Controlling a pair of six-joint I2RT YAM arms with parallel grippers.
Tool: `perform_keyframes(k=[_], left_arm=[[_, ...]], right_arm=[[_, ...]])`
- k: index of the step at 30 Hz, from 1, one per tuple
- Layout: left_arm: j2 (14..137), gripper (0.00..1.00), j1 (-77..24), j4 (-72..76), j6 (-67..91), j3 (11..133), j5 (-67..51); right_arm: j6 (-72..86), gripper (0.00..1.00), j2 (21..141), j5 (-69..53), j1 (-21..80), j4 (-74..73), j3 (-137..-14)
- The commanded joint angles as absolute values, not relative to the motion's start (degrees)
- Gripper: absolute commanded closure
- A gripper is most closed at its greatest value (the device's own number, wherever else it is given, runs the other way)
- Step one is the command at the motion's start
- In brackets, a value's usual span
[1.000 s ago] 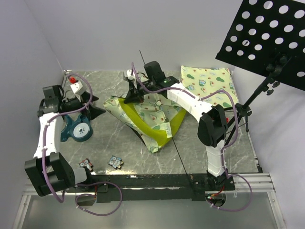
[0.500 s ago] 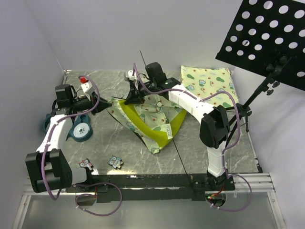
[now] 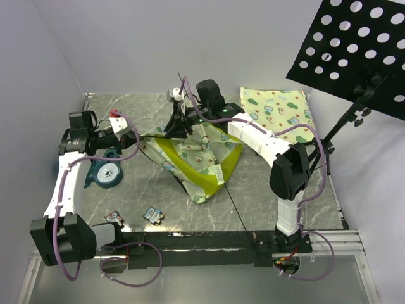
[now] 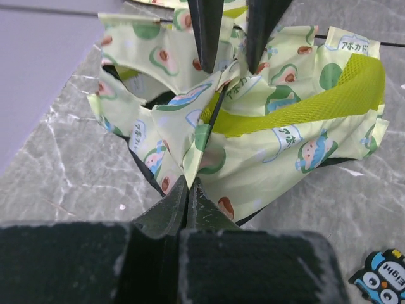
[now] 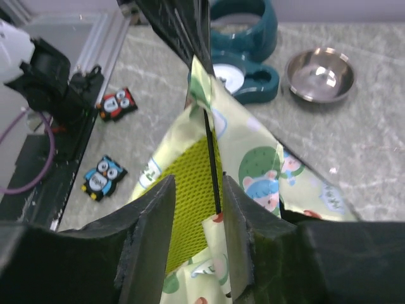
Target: Set up the pet tent
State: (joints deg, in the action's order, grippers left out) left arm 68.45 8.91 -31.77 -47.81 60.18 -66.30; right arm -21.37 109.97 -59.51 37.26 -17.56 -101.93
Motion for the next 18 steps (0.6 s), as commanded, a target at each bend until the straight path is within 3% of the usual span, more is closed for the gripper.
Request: perform_keyframes(k=[1, 6, 11, 18], left_arm=[[69.4, 0.99, 9.0, -39.5, -58.2, 65.2, -66.4], [70.6, 0.99, 9.0, -39.6, -55.8, 65.8, -67.2], [72.1, 0.99, 9.0, -39.6, -48.2, 68.5, -68.8], [75.6, 0.99, 9.1, -51.0, -43.1, 76.0, -71.4]], right_arm=[[-15.2, 0.64, 106.6, -61.7, 37.5, -8.7, -102.7], [-15.4, 0.79, 106.1, -62.6, 39.0, -6.8, -101.7], [-20.8, 0.81, 106.1, -58.9, 41.0, -6.1, -98.8], [-26.0, 0.77, 104.2, -53.5, 41.5, -2.1, -94.0]])
